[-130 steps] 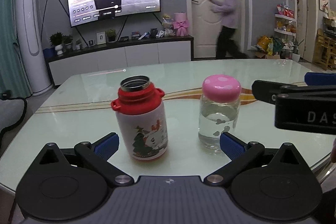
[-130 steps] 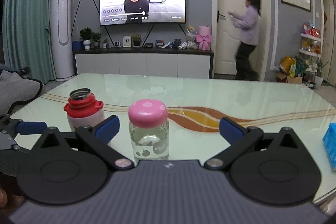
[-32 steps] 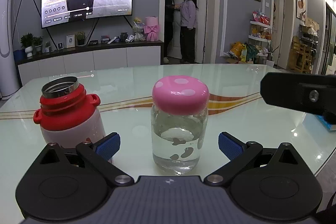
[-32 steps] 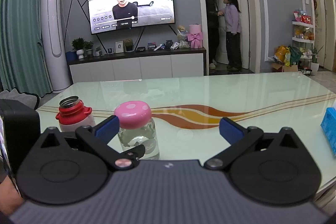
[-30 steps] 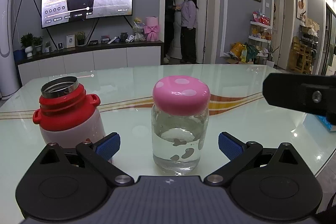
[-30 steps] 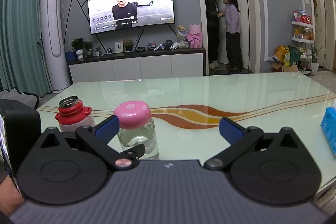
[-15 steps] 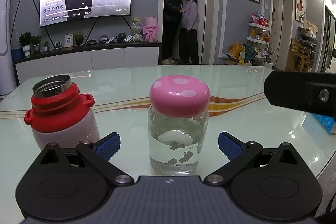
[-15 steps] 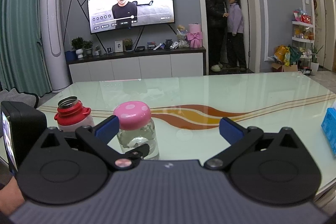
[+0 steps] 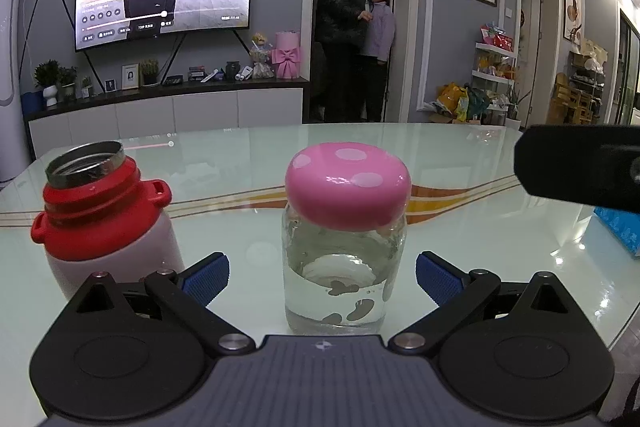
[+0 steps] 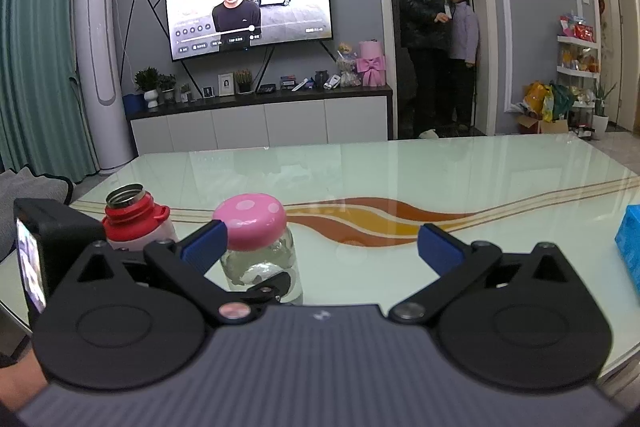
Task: Unscrew bottle cap and pour
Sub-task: 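Move the left gripper toward the clear glass bottle with the pink cap, then close the left gripper around the glass bottle body below the pink cap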
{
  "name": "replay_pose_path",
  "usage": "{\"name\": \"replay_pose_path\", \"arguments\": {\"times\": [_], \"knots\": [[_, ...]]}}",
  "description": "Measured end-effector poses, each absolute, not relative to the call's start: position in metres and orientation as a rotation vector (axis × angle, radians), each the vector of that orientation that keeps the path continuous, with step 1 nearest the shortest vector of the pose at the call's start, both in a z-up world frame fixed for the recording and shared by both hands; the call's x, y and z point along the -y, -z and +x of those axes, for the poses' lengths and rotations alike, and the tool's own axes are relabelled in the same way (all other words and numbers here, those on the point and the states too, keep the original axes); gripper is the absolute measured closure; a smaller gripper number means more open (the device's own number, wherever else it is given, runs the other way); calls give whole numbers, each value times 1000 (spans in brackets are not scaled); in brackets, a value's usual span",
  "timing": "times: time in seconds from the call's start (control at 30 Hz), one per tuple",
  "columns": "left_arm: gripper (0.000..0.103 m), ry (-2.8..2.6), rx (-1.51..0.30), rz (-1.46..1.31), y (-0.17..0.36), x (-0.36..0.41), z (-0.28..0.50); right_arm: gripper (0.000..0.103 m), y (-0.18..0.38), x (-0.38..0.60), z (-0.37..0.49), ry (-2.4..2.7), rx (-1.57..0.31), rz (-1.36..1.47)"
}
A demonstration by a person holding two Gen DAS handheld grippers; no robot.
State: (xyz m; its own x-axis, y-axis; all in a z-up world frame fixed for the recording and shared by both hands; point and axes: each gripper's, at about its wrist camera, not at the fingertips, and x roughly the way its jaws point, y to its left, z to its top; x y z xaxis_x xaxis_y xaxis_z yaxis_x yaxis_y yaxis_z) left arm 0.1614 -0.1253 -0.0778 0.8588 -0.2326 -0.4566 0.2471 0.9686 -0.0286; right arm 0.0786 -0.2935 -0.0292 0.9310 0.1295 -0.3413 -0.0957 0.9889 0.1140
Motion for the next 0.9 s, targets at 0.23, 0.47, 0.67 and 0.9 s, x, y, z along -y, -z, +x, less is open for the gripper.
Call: {"name": "replay_pose_path", "arguments": {"times": [0.23, 0.47, 0.67, 0.9], "knots": [[6, 266, -485, 34, 82, 130, 168, 0, 30, 296, 84, -104, -369, 103], [9, 287, -484, 42, 89, 132, 175, 0, 30, 299, 88, -88, -382, 119], [11, 302, -482, 39, 95, 134, 178, 0, 32, 299, 91, -79, -394, 123], [15, 304, -476, 9, 97, 135, 186, 0, 34, 298, 94, -68, -405, 123]]}}
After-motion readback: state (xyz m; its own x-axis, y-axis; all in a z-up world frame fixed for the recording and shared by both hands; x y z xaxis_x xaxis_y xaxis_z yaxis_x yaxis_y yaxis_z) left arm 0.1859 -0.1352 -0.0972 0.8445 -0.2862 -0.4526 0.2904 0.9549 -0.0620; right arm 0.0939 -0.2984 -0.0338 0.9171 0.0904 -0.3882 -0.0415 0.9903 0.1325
